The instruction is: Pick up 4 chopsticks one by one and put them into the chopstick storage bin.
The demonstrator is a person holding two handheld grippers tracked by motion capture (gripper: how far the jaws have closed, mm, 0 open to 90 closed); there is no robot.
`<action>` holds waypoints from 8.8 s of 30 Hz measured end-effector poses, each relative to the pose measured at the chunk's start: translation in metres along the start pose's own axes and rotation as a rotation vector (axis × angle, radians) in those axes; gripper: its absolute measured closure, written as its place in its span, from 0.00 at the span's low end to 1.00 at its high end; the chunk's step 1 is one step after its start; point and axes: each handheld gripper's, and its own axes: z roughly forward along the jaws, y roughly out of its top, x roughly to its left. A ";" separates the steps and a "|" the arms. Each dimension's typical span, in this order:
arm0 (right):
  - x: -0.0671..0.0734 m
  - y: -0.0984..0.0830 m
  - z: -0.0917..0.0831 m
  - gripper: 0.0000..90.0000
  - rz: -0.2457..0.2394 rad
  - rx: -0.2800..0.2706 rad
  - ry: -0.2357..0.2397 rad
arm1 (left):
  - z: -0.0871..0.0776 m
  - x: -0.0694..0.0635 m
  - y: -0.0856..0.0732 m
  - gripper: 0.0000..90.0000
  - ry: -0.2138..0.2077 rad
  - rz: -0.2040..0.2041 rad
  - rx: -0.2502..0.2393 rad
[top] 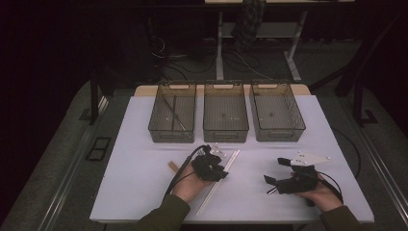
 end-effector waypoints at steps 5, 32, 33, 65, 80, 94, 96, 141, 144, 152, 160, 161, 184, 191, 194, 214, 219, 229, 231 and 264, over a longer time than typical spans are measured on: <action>0.000 0.000 0.000 0.13 0.002 0.000 -0.001 | -0.007 0.000 0.001 0.88 -0.030 0.035 0.007; 0.001 0.000 -0.001 0.13 -0.010 0.004 -0.001 | 0.014 -0.039 0.007 0.78 -0.041 0.064 -0.009; 0.001 0.000 0.000 0.13 -0.010 0.005 -0.001 | 0.014 -0.038 0.006 0.80 -0.036 0.070 -0.009; 0.002 0.000 -0.001 0.13 -0.018 0.008 -0.002 | 0.011 -0.044 -0.002 0.92 0.104 -0.049 -0.042; 0.000 0.000 -0.001 0.13 -0.016 0.006 -0.002 | 0.010 -0.034 -0.001 0.93 0.089 -0.085 -0.073; 0.001 0.000 -0.001 0.13 -0.016 0.004 -0.002 | -0.015 -0.021 0.010 0.93 -0.039 -0.092 -0.144; 0.001 0.000 -0.001 0.13 -0.016 0.004 -0.002 | -0.019 -0.020 0.013 0.93 -0.055 -0.091 -0.159; 0.002 -0.001 0.002 0.13 -0.037 0.022 -0.009 | -0.133 0.072 -0.042 0.93 0.065 -0.185 -0.335; 0.003 -0.001 0.002 0.13 -0.036 0.024 -0.010 | -0.138 0.077 -0.046 0.93 0.080 -0.199 -0.350; 0.001 -0.001 0.002 0.13 -0.023 0.022 -0.005 | -0.145 0.090 -0.044 0.93 0.098 -0.213 -0.362; 0.000 -0.002 0.000 0.13 -0.019 0.014 -0.010 | -0.152 0.106 -0.020 0.93 0.139 -0.195 -0.362; 0.000 -0.002 0.000 0.13 -0.013 0.014 -0.009 | -0.153 0.108 -0.017 0.93 0.138 -0.197 -0.370; 0.003 0.000 -0.001 0.13 -0.016 -0.004 0.007 | -0.144 0.181 0.036 0.93 0.290 -0.243 -0.444; 0.003 0.000 -0.003 0.13 -0.016 -0.012 0.014 | -0.132 0.207 0.033 0.93 0.310 -0.311 -0.473; 0.003 0.000 -0.003 0.13 -0.016 -0.016 0.016 | -0.128 0.217 0.029 0.93 0.318 -0.344 -0.482; 0.002 -0.001 -0.007 0.13 0.002 -0.025 0.007 | -0.107 0.233 0.016 0.84 0.396 -0.401 -0.412; 0.002 -0.001 -0.007 0.13 0.005 -0.026 0.007 | -0.109 0.227 0.013 0.78 0.378 -0.389 -0.418; 0.002 -0.001 -0.005 0.13 0.000 -0.019 0.007 | -0.118 0.198 0.013 0.62 0.310 -0.326 -0.443; 0.003 0.000 -0.005 0.13 0.001 -0.019 0.009 | -0.120 0.190 0.015 0.60 0.307 -0.303 -0.438; 0.003 -0.001 -0.001 0.13 -0.007 0.004 -0.001 | -0.097 0.062 -0.010 0.52 0.077 -0.192 -0.388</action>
